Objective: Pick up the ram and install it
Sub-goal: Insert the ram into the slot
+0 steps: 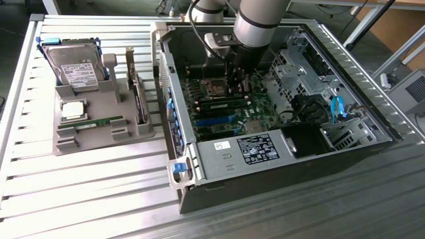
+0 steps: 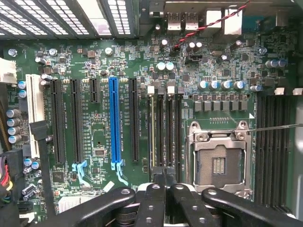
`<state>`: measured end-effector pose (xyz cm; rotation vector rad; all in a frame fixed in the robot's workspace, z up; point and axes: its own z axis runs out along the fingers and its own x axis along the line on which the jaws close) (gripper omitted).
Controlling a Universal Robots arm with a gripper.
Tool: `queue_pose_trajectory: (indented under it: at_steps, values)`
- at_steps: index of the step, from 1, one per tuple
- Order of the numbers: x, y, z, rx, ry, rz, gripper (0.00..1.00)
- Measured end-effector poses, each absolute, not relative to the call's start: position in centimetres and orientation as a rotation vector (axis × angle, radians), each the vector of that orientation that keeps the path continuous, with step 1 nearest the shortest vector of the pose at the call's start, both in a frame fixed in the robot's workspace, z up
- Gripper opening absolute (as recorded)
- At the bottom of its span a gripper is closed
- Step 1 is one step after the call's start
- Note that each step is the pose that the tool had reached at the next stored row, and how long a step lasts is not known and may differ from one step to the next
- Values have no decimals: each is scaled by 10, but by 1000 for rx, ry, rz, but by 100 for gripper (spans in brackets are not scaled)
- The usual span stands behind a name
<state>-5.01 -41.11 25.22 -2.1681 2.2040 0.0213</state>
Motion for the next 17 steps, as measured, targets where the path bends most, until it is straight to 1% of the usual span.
queue_pose_trajectory:
  at_steps: [5, 17]
  values:
    - [-42, -412, 253, -2169, 2206, 21, 9]
    - [-10, -413, 274, -2171, 2213, 19, 9]
